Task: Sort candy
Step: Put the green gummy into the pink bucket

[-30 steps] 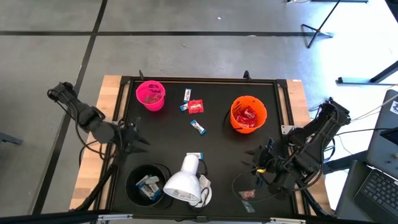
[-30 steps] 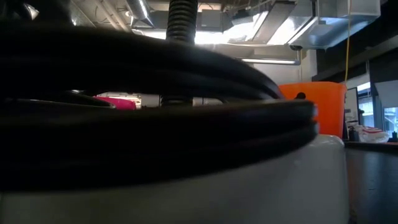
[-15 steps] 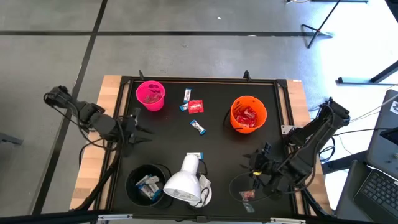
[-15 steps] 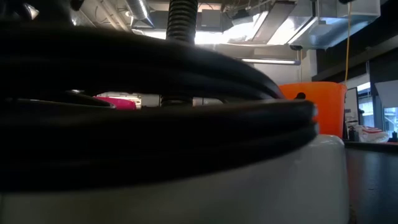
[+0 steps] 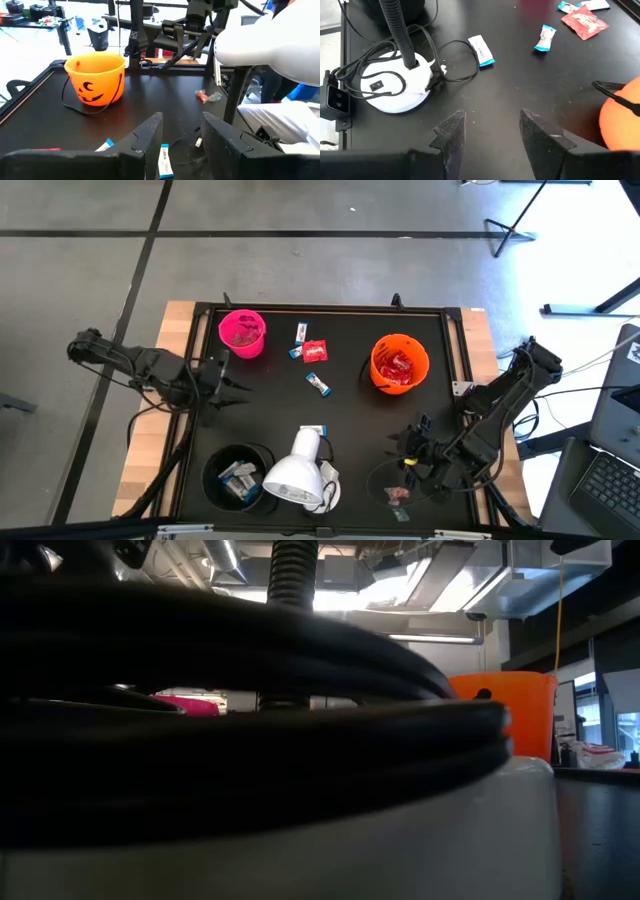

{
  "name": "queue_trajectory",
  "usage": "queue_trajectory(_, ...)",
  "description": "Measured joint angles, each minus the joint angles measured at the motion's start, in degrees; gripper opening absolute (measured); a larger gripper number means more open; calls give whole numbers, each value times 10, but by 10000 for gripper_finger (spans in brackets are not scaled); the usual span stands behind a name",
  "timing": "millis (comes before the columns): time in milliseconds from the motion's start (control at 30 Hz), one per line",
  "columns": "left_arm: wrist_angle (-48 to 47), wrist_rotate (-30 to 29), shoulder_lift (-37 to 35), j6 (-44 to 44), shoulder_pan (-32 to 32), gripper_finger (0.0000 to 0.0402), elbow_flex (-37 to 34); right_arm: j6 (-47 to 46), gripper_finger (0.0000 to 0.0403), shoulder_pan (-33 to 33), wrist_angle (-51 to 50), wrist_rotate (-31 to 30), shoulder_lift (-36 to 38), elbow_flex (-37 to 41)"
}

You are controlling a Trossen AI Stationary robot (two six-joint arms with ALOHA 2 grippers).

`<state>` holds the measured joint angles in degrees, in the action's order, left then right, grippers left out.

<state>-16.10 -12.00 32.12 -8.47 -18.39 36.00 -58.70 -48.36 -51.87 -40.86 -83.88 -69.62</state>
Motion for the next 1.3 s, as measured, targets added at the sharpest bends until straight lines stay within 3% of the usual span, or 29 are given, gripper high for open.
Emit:
queue_trajectory(300,100,17,2,-2,18,126,-66,-1,184,0,30,79,-49,0)
queue_trajectory(533,164,23,7,-14,20,126,-90,0,184,-5,80,219,-118,0)
queue_trajectory(667,168,25,6,-16,20,126,-90,-3,184,-27,124,266,-146,0)
queue_trajectory(767,168,25,9,-16,20,126,-90,-35,184,-55,138,269,-156,0)
queue_trajectory(1033,174,25,13,-16,20,126,-90,-128,184,-124,149,199,-179,0)
queue_trajectory(1300,176,25,20,-20,20,126,-90,-131,184,-124,193,235,-245,0)
